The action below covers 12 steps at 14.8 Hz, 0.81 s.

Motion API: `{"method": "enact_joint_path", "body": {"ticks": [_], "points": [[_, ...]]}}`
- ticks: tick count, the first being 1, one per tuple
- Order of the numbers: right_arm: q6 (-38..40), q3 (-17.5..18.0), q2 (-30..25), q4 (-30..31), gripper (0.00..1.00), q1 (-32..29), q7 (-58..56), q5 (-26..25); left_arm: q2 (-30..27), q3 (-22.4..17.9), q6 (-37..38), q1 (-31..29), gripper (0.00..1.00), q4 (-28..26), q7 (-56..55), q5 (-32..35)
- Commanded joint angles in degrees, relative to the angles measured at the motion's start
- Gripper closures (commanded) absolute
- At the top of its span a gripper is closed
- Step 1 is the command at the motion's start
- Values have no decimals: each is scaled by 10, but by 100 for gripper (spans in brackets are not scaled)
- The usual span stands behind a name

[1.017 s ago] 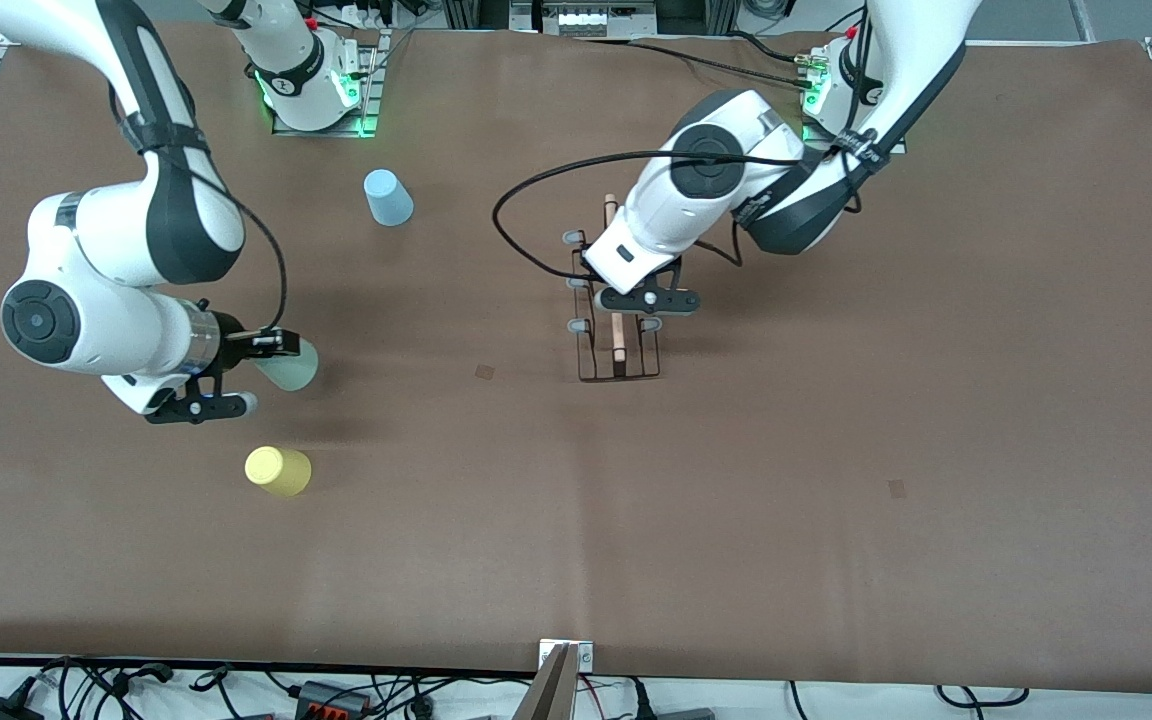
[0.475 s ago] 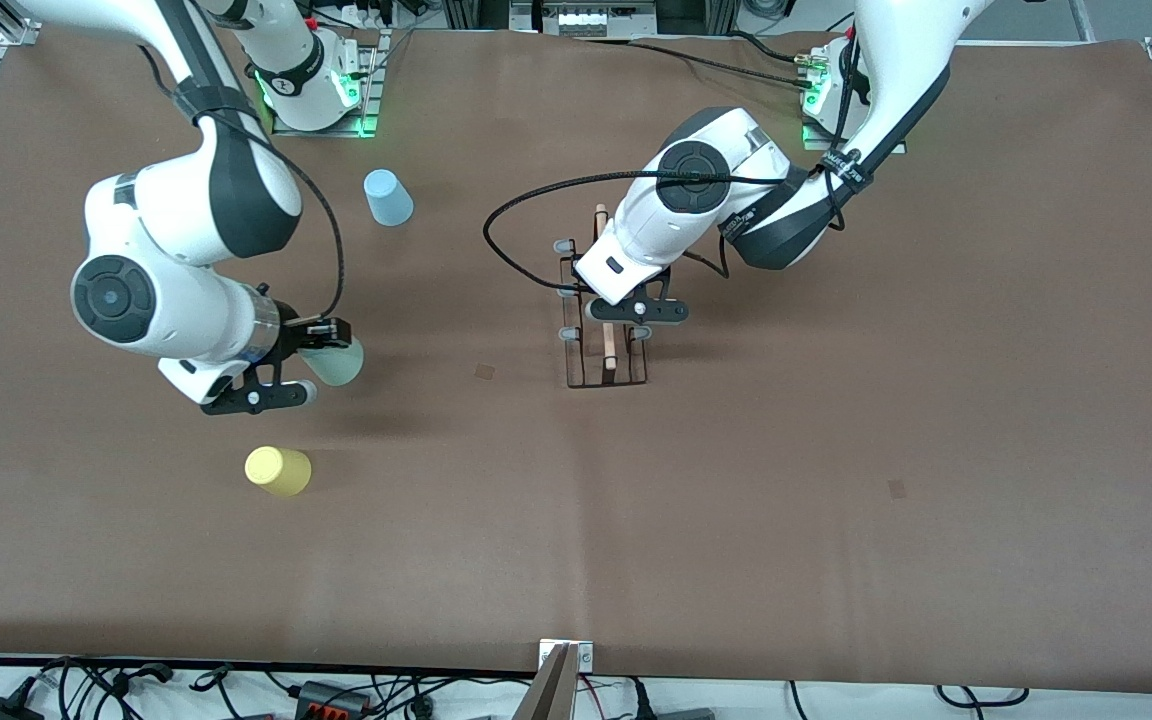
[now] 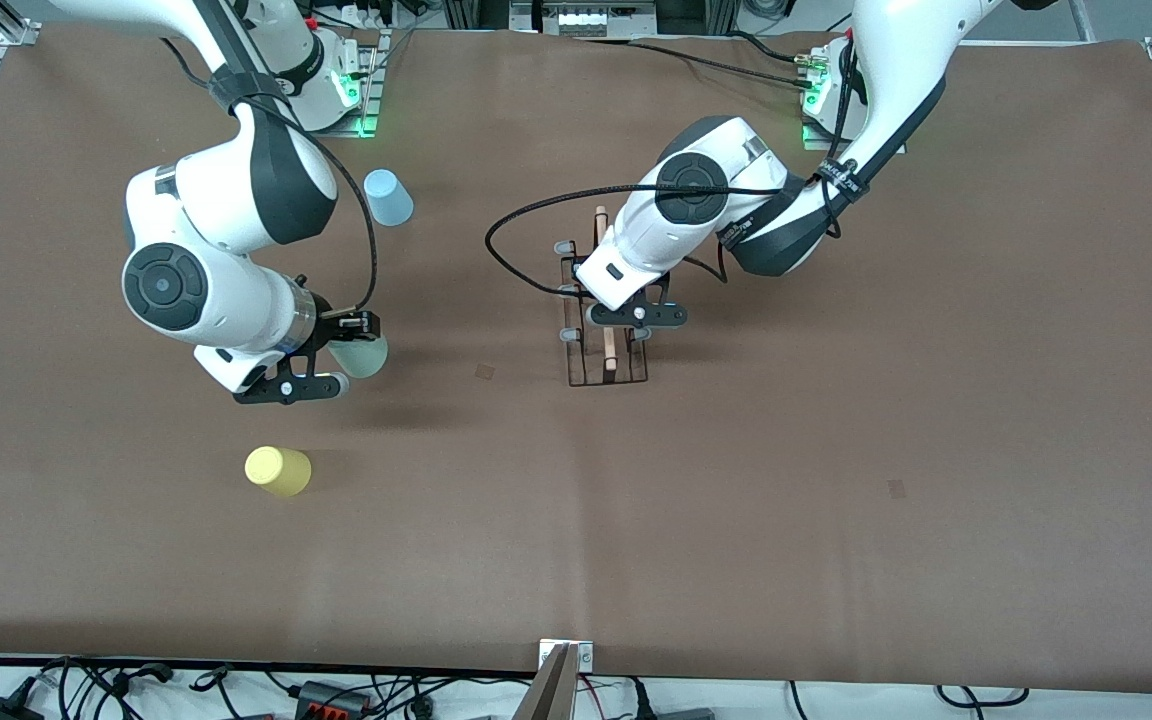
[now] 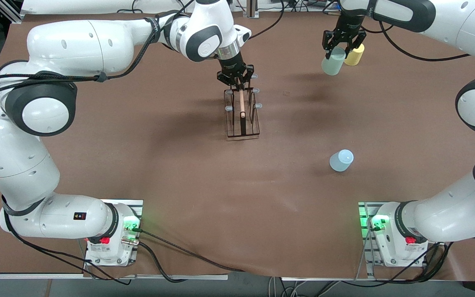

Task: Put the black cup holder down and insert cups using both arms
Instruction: 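Lift the teal cup off the table with the right gripper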

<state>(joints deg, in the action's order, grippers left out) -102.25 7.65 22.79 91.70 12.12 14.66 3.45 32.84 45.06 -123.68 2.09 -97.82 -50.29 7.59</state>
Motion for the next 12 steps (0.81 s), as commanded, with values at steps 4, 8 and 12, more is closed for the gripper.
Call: {"method": "enact_joint_path", "body": {"ticks": [4, 8, 12], "points": [[17, -1, 3, -12, 71, 2, 10, 6, 7, -1, 6, 5, 74, 18, -17, 16], [17, -1, 3, -12, 71, 2, 12, 6, 3, -1, 12, -1, 57, 18, -17, 15], [24, 0, 2, -13, 71, 6, 19, 6, -5, 0, 46, -13, 49, 36, -17, 15]]}}
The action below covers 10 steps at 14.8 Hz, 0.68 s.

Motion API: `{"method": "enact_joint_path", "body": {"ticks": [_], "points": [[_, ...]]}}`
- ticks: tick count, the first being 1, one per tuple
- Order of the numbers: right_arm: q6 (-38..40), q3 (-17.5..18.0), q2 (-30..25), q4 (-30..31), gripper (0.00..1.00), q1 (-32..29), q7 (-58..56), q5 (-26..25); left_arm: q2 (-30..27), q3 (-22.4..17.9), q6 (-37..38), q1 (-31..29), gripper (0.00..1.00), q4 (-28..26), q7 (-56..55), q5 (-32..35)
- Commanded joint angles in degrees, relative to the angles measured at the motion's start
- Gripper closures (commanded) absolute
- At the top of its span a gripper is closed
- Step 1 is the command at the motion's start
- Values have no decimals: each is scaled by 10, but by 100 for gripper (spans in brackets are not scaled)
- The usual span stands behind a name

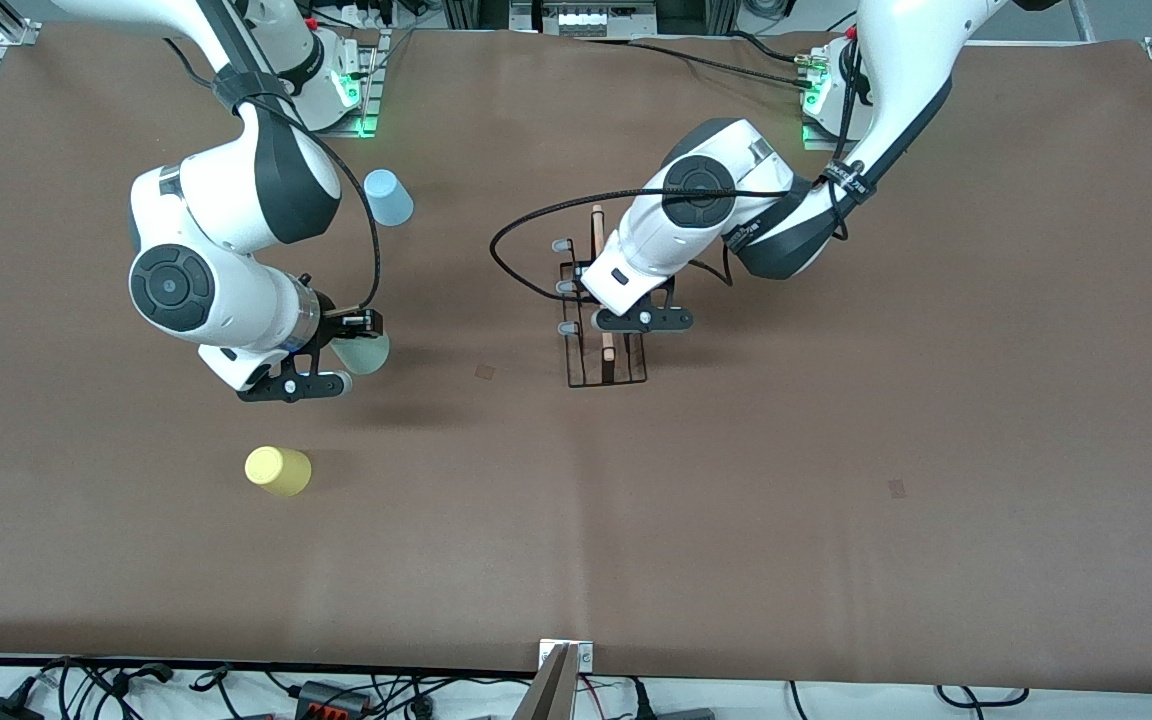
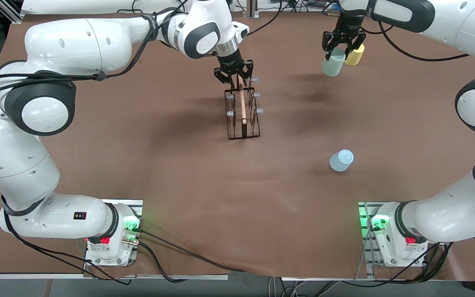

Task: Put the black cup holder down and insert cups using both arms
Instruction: 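Lift the teal cup off the table with the right gripper, then open the left gripper off the rack while the right gripper carries the cup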

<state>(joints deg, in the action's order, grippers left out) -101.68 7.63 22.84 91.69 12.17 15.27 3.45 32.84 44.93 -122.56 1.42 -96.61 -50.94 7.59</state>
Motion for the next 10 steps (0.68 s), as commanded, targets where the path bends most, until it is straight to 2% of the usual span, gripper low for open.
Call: {"method": "enact_joint_path", "body": {"ticks": [1, 4, 10], "points": [[24, -1, 2, -13, 71, 14, 15, 6, -5, 2, 56, -7, 47, 38, -9, 15], [32, 0, -10, -13, 71, 30, 41, 6, -7, 3, 127, -25, 45, 76, 0, 16], [87, 0, -24, -31, 71, 95, 96, 14, -67, 12, 210, -113, 43, 78, 96, 12]]}}
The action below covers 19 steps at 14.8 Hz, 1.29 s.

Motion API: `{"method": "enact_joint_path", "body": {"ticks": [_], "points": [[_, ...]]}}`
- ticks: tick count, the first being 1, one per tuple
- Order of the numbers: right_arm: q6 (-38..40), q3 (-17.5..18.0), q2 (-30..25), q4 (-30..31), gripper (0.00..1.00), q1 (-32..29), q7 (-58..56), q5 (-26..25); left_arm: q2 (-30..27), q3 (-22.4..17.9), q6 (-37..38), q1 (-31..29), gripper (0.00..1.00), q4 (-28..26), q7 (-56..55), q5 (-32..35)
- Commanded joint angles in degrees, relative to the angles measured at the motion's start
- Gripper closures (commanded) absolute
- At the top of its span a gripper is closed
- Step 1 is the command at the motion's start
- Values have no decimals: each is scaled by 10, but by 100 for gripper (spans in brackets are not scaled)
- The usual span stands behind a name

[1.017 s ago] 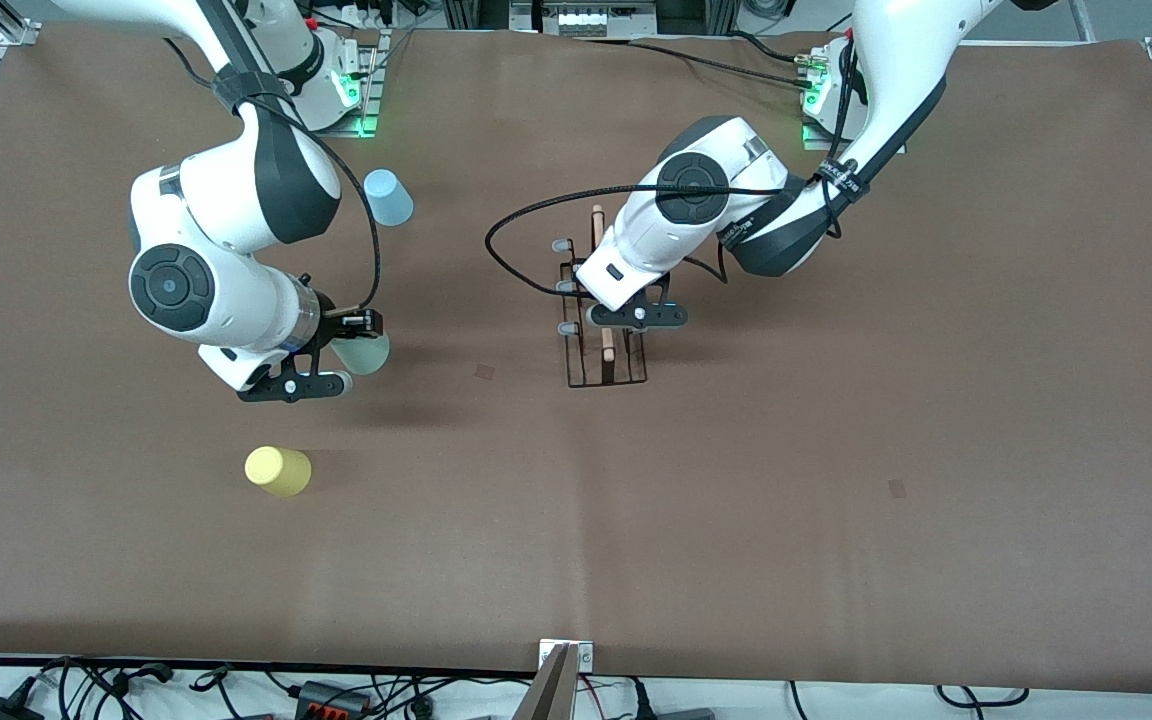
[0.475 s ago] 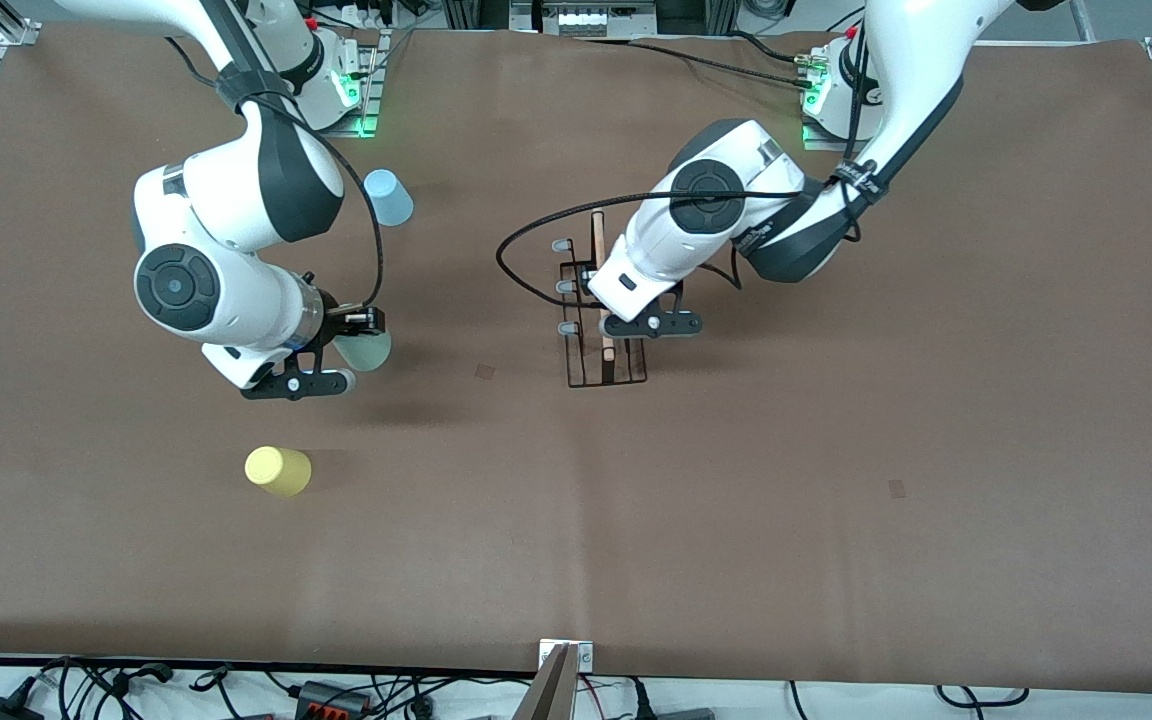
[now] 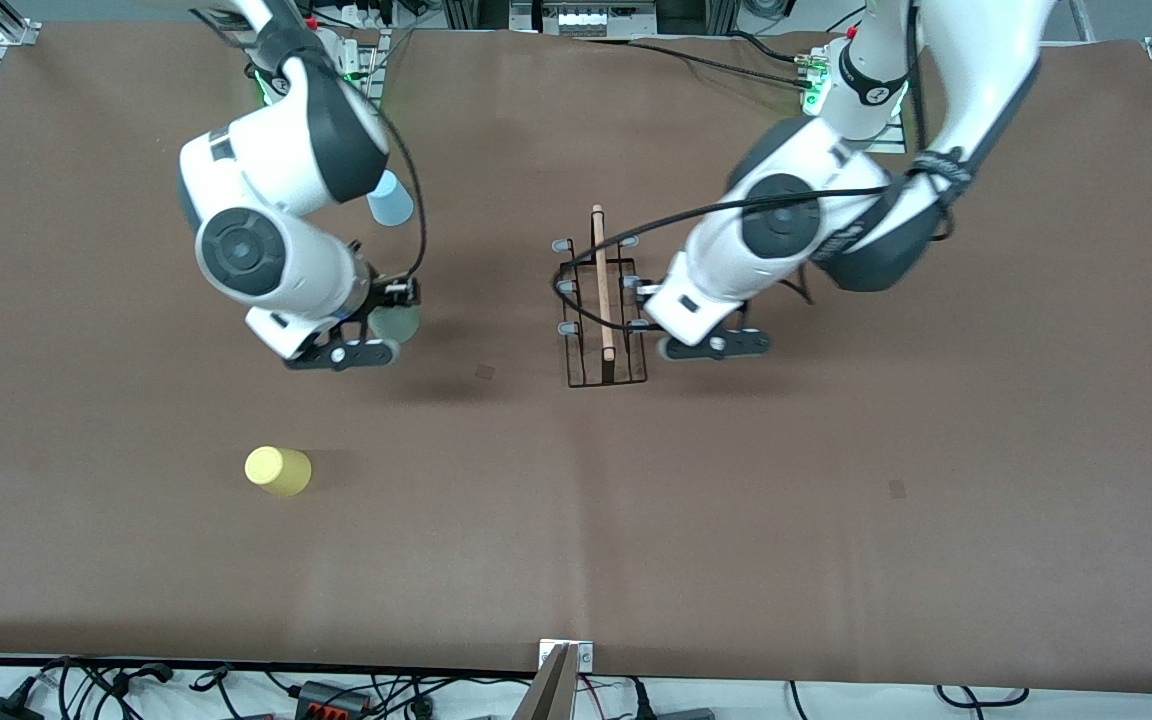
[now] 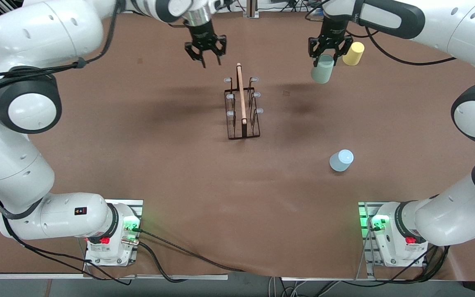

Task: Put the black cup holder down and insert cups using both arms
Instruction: 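Open the left gripper off the rack while the right gripper carries the cup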

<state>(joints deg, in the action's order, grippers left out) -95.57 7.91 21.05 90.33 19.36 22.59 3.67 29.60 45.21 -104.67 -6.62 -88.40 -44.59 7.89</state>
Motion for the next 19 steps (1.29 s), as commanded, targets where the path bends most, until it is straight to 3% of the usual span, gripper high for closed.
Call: {"method": "enact_joint_path", "body": {"ticks": [1, 6, 8, 11, 12, 15, 19], "points": [[32, -3, -6, -23, 71, 30, 26, 22, -46, 10, 45, -43, 43, -5, 44, 8], [27, -2, 2, -24, 71, 87, 56, 64, -96, 12, 109, -130, 37, -3, 142, 0], [25, -3, 5, -24, 71, 108, 65, 82, -106, 10, 146, -170, 34, 29, 175, -33], [10, -2, 15, -24, 71, 124, 68, 99, -108, 5, 229, -180, 24, 96, 177, -28], [0, -3, 21, -24, 71, 138, 68, 99, -109, 7, 240, -189, 22, 98, 178, -27], [-29, -3, 36, -23, 71, 152, 68, 99, -114, 10, 251, -210, 2, 98, 178, -34], [-49, -3, 51, -24, 71, 163, 69, 117, -122, 32, 256, -211, 0, 97, 180, -27]]}}
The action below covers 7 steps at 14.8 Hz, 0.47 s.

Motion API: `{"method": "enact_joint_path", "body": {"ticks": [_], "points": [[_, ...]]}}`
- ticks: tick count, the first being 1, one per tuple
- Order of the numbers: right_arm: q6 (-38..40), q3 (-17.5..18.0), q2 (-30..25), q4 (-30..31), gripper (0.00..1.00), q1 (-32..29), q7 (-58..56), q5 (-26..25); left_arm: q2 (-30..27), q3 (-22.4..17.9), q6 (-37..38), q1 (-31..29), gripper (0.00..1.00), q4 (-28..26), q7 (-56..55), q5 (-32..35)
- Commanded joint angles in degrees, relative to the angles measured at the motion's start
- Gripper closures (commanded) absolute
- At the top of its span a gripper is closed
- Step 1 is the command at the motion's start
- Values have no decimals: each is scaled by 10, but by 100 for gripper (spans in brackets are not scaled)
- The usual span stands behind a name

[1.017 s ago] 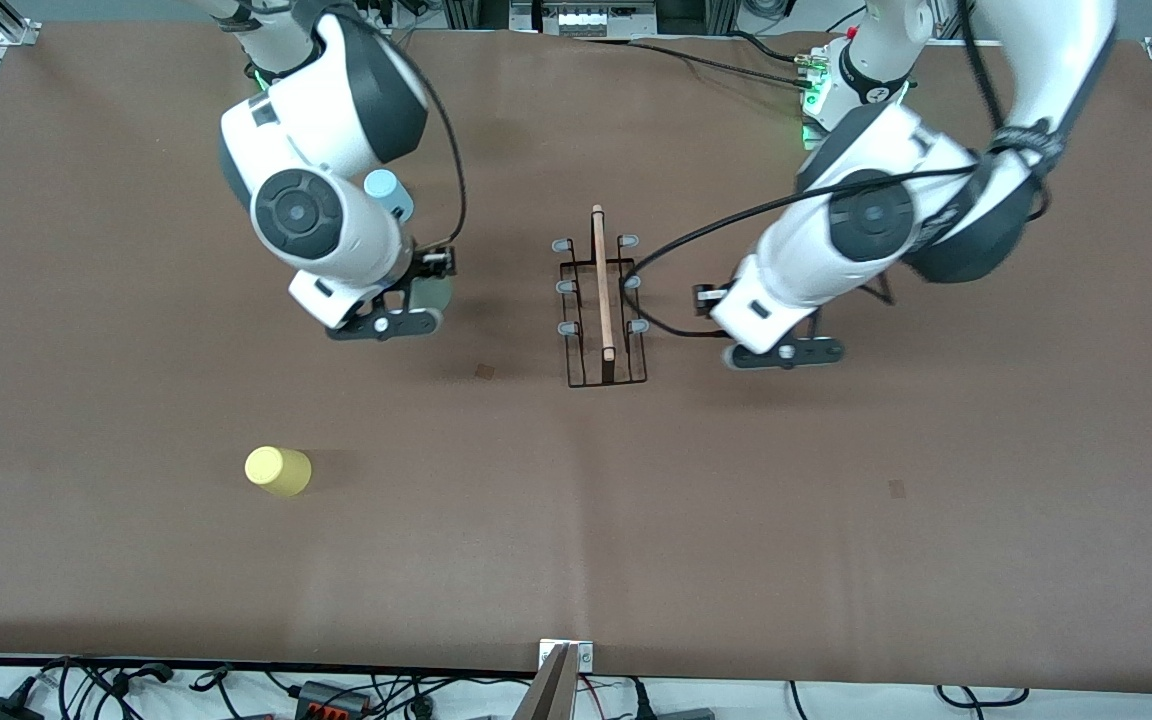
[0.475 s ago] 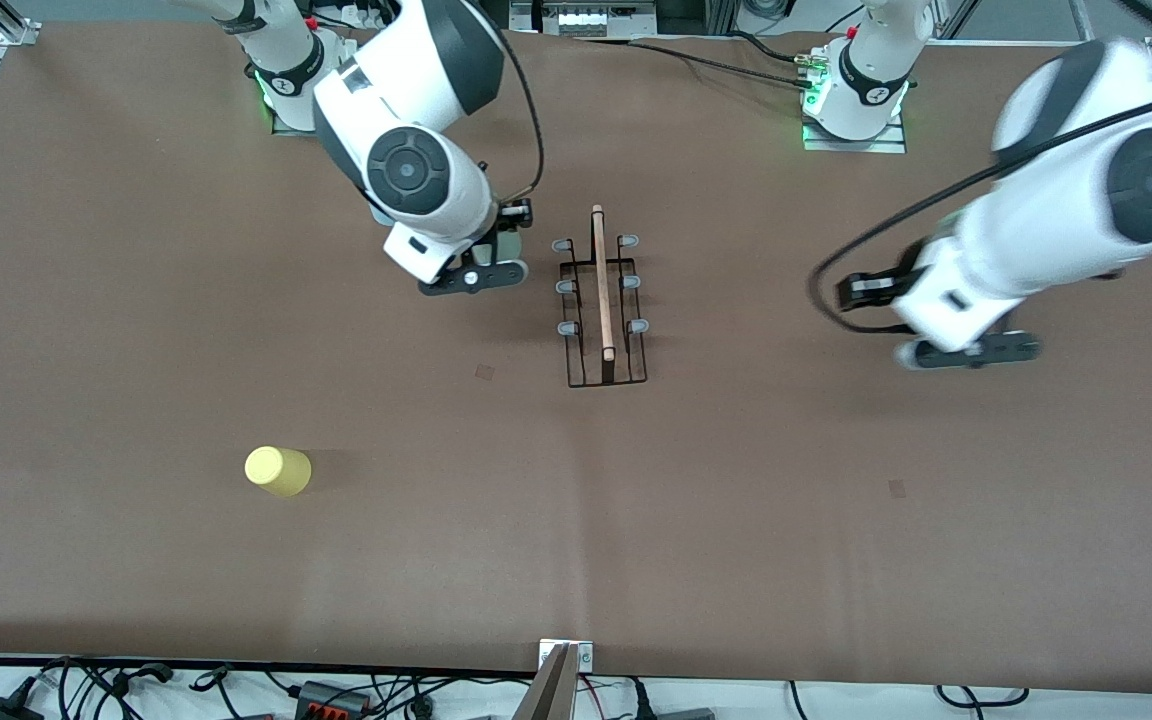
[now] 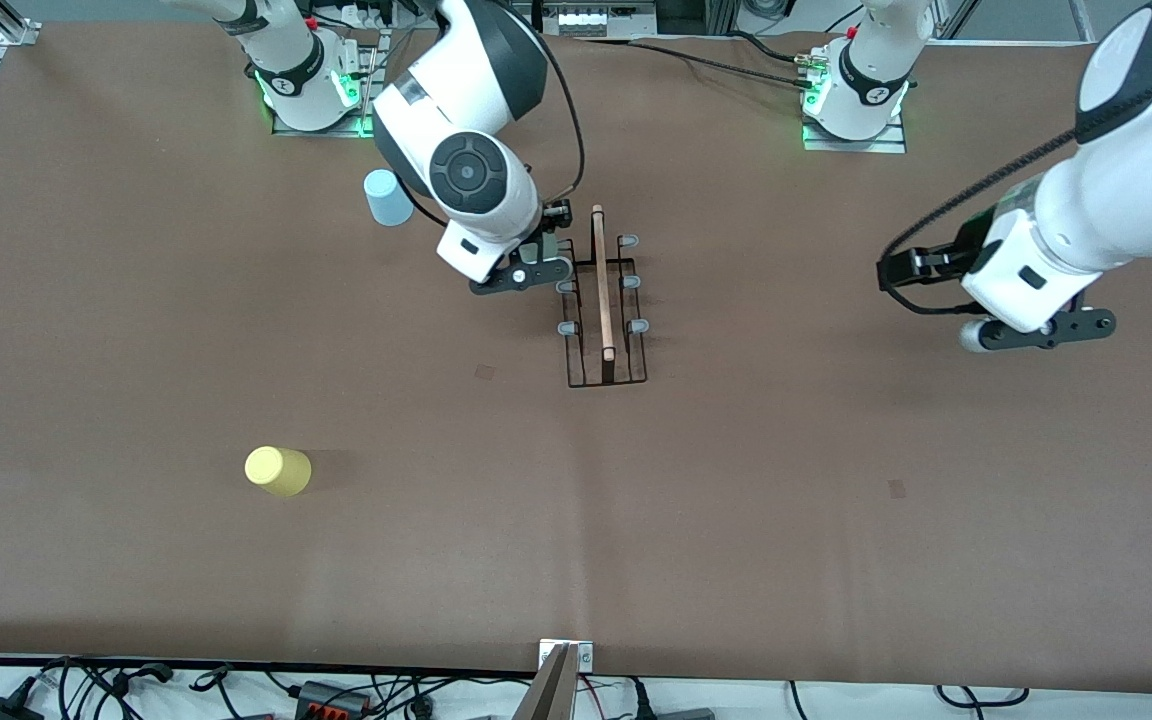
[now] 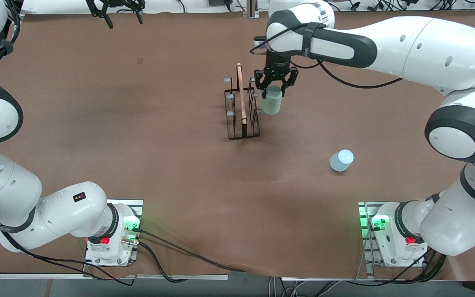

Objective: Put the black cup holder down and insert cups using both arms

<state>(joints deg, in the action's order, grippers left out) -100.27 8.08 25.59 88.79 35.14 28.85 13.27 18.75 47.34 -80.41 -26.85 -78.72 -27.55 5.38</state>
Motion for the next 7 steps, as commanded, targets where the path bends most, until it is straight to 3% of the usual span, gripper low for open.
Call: {"method": "enact_joint_path", "body": {"ticks": [1, 7], "points": [[-3, -4, 7, -9, 71, 5, 6, 24, -13, 10, 12, -12, 0, 0, 9, -2], [-16, -4, 12, -9, 71, 17, 7, 25, -18, 10, 10, -15, 0, 0, 12, -2]]}}
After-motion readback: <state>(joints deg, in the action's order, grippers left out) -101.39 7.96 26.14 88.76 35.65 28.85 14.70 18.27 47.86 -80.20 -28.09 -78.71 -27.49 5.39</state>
